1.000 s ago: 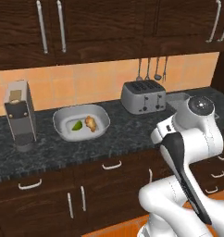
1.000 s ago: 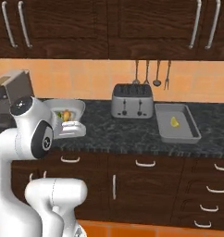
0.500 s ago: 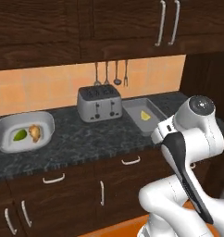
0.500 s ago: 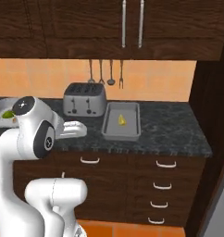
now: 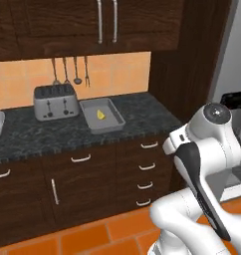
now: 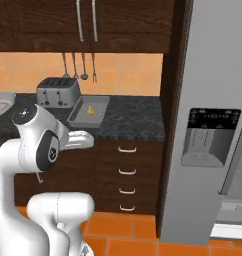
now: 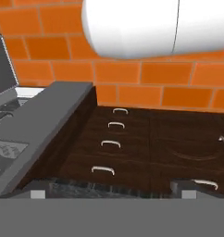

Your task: Place one lemon wedge and one chicken drumstick in each tupperware on the nearby counter, to pack two identical lunches.

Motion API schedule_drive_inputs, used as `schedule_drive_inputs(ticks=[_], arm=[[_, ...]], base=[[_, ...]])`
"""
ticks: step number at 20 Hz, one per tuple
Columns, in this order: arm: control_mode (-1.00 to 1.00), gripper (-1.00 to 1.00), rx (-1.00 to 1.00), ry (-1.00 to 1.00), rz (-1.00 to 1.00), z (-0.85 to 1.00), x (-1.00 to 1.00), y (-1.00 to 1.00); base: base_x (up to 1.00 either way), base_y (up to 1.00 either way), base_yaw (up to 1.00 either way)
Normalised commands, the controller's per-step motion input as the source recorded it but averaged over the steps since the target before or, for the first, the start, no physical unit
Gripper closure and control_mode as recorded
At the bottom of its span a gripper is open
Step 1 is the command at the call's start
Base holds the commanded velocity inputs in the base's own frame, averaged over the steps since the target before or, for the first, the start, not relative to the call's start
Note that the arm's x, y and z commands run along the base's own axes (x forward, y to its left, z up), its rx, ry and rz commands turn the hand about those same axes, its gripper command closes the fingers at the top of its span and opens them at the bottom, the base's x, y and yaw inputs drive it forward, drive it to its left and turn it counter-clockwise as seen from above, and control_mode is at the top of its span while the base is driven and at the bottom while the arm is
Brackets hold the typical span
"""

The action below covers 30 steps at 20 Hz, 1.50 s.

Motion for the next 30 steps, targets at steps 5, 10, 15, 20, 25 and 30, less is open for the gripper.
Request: schedule_drive_inputs(ticks=[5,10,15,20,25,30], arm=[[1.00,-1.00,0.00,0.00,0.00,0.00,0.00,0.00],[1.00,-1.00,0.00,0.00,0.00,0.00,0.00,0.00],[1.00,-1.00,0.00,0.00,0.00,0.00,0.00,0.00],[1.00,-1.00,0.00,0.00,0.00,0.00,0.00,0.00],[1.00,-1.00,0.00,0.00,0.00,0.00,0.00,0.00],[1.00,-1.00,0.00,0.00,0.00,0.00,0.00,0.00]], base=[[-0.01,-1.00,0.00],[0.09,-1.00,0.00],[0.11,-1.00,0.00],[0.32,-0.94,0.00],[0.48,-0.73,0.00],[0.66,-0.26,0.00]])
